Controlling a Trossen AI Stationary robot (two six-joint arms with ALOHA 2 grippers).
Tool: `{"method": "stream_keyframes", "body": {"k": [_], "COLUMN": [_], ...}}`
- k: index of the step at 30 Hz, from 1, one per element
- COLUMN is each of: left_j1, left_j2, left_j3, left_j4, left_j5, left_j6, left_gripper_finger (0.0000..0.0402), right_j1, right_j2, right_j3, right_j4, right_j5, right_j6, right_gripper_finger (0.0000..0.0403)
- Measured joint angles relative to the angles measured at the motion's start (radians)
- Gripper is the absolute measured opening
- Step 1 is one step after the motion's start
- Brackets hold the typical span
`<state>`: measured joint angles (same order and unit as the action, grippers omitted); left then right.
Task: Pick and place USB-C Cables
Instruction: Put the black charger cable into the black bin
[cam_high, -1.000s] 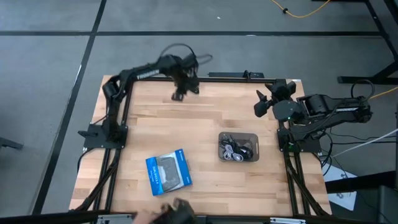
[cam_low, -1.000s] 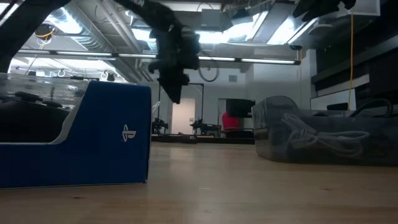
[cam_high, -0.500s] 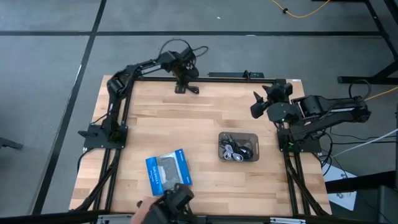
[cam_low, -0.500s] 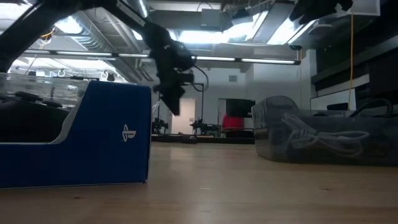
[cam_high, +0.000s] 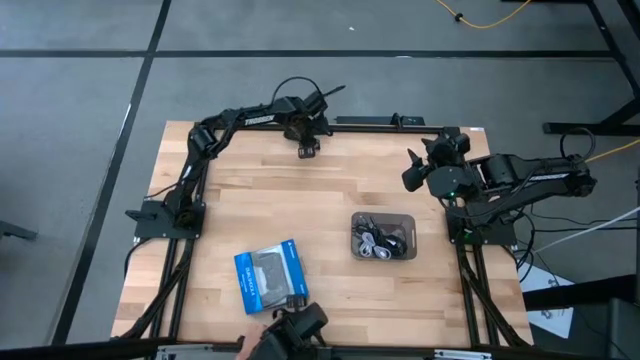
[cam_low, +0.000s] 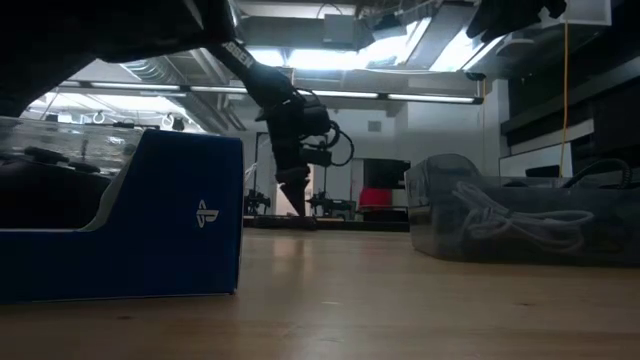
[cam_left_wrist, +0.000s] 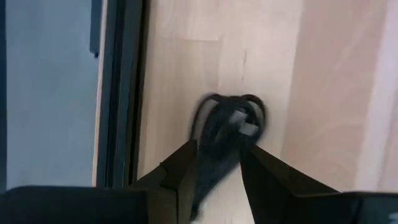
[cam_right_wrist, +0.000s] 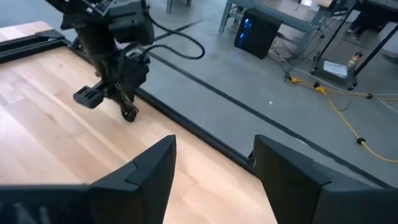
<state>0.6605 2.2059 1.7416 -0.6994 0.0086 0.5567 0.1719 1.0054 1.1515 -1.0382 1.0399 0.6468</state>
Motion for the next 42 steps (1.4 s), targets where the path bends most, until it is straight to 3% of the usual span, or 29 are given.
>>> {"method": "stream_keyframes", "body": {"k": [5, 12, 20, 23, 25, 29, 35, 42], "left_j1": [0.0, -0.02, -0.02, -0.023, -0.032, -0.045, -0.072, -0.154], "left_j2": [0.0, 0.038, 0.052, 0.053, 0.053, 0.058, 0.069, 0.065], "left_j3": [0.0, 0.006, 0.005, 0.005, 0.006, 0.053, 0.194, 0.326], "left_j4": [-0.001, -0.119, -0.137, -0.146, -0.153, -0.184, -0.394, -0.447], "left_j5": [-0.05, -0.039, -0.056, -0.055, -0.057, -0.077, -0.061, -0.041], "left_j6": [-0.053, -0.031, -0.05, -0.053, -0.054, -0.055, -0.067, -0.109], "left_gripper_finger": [0.0115, 0.0115, 0.0113, 0.0081, 0.0034, 0.0005, 0.0, 0.0001], "right_j1": [0.0, 0.001, 0.001, 0.001, 0.001, 0.001, 0.001, 0.001], "right_j2": [0.0, 0.001, 0.001, 0.001, 0.001, 0.001, 0.001, 0.001], "right_j3": [0.0, 0.0, 0.0, 0.0, 0.0, 0.0, 0.0, 0.0], "right_j4": [-0.005, -0.015, -0.024, -0.023, -0.023, -0.023, -0.023, -0.023], "right_j5": [-0.05, -0.066, -0.069, -0.069, -0.069, -0.072, -0.093, -0.1], "right_j6": [0.0, 0.0, 0.002, 0.004, 0.004, 0.005, 0.006, 0.006], "right_gripper_finger": [0.022, 0.022, 0.022, 0.022, 0.022, 0.022, 0.022, 0.022]}}
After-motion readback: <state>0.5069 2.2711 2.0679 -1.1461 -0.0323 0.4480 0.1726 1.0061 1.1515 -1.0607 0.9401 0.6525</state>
